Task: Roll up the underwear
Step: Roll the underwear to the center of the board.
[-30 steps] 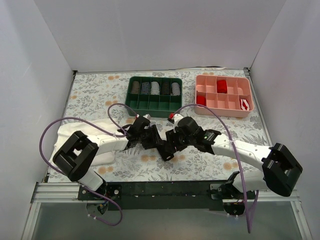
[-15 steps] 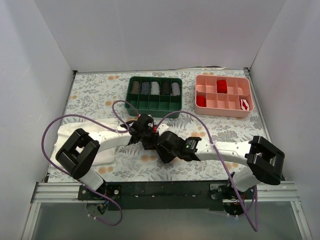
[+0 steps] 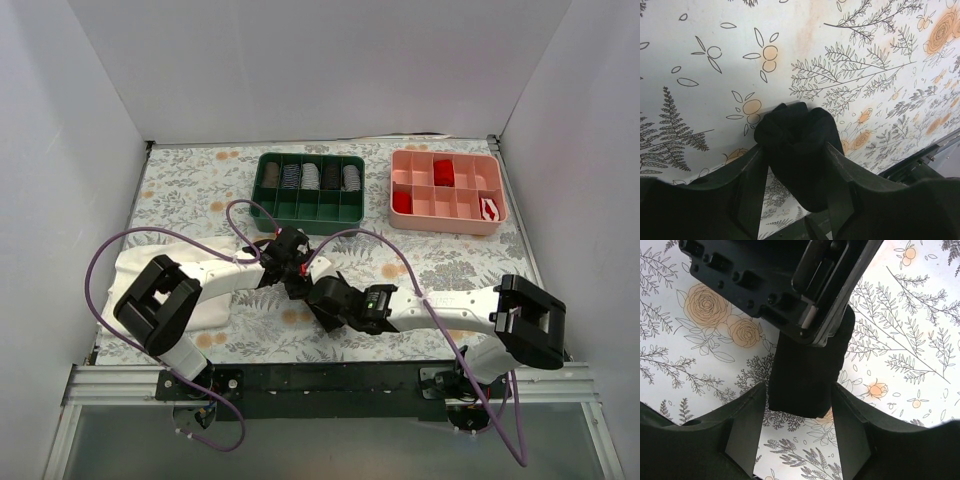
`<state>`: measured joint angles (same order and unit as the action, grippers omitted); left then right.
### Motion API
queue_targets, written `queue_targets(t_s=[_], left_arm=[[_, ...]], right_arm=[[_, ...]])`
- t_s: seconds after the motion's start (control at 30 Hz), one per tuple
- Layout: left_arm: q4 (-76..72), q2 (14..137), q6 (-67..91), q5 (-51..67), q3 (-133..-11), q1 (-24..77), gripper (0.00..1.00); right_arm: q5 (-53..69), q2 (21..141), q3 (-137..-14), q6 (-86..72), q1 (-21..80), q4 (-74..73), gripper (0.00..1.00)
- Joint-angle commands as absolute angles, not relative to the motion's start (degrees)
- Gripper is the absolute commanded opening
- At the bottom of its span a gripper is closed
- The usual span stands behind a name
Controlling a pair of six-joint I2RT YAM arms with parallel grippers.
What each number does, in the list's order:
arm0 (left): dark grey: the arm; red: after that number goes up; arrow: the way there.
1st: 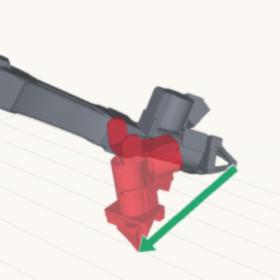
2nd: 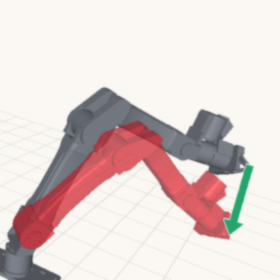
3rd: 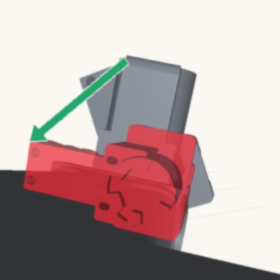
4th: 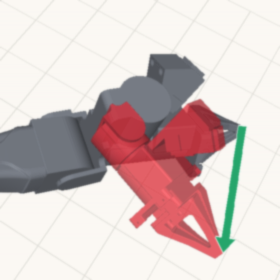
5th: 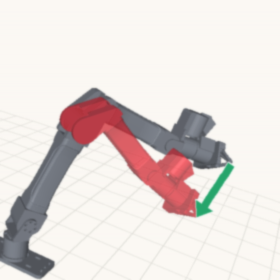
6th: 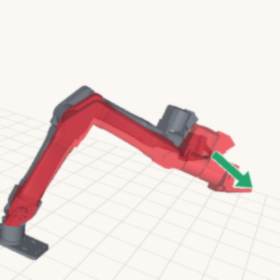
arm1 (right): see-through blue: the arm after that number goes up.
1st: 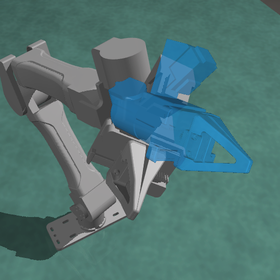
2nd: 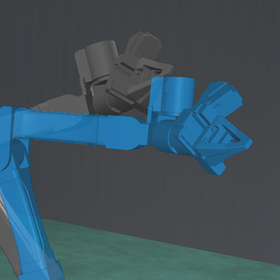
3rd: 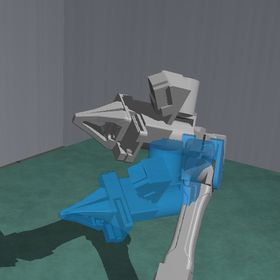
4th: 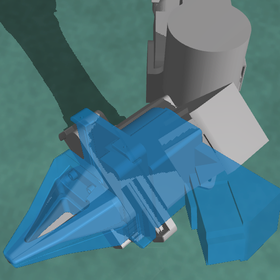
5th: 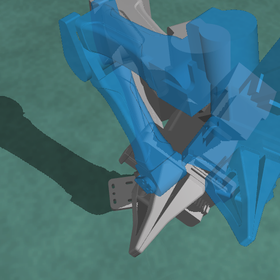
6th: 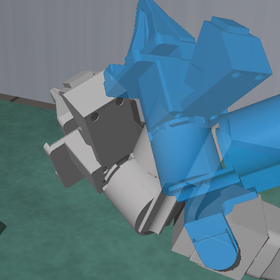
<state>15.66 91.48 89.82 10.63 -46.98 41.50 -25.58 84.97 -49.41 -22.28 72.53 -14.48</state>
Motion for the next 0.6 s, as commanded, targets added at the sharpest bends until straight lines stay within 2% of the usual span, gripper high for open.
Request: queue_targets(t_s=[0.0, 0.57], left_arm=[[22.9, 93.9, 88.2, 8.3, -46.0, 42.0, 0.42], [22.9, 94.1, 88.2, 8.9, -46.2, 41.9, 0.42]], right_arm=[[-28.4, 86.3, -51.1, -23.5, 73.2, -12.7, 0.62], [-30.8, 96.9, -51.0, -23.6, 73.1, -13.0, 0.62]])
